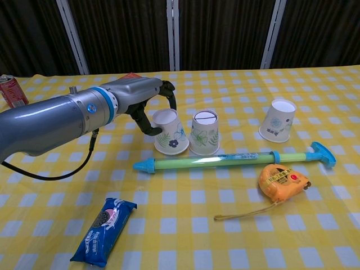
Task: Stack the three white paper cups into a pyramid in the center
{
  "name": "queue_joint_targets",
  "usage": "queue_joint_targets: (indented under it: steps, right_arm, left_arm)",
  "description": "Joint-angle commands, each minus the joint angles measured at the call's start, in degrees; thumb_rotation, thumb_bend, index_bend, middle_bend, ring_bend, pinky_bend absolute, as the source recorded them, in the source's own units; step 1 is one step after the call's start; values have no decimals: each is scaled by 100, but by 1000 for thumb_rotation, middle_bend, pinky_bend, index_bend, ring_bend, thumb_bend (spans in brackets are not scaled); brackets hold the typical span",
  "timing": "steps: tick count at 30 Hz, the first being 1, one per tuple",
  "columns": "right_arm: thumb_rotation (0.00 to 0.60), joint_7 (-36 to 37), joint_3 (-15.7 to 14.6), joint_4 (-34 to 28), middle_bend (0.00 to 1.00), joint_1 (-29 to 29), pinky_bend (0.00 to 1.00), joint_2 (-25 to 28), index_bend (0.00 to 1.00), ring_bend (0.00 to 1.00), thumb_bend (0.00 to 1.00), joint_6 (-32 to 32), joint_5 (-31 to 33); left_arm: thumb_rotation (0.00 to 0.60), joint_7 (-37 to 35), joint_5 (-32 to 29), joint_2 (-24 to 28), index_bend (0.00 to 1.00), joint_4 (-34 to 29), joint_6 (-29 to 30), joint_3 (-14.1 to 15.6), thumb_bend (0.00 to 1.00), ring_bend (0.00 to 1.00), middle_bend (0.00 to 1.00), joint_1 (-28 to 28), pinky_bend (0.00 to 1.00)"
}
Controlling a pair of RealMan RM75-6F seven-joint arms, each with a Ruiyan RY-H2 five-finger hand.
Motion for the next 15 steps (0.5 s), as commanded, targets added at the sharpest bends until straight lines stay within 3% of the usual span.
queue_joint_targets:
  steps: [1,6,10,15]
  right_arm:
    - [600,-16,-5,-5,0,2,0,-2,25,0,77,-8,0]
    - [600,-104,-7,-11,0,4,0,-16,25,0,78,8,-19]
    - [600,-164,-30,-6,0,13,0,-38,25,0,77,-35,-18]
    - [600,-277,-50,0,0,20,0,-73,25,0,78,-51,-35]
  left_arm:
    - [600,21,28,-21,295,29,25,46,384,0,0,-9,0]
    - [600,-49,126,16,168,-78,145,112,237,0,0,64,0]
    - [600,-207,372,114,74,-251,362,169,225,0,0,204,0]
    - [600,-438,776,386,55,-599,767,330,225,0,0,522,0]
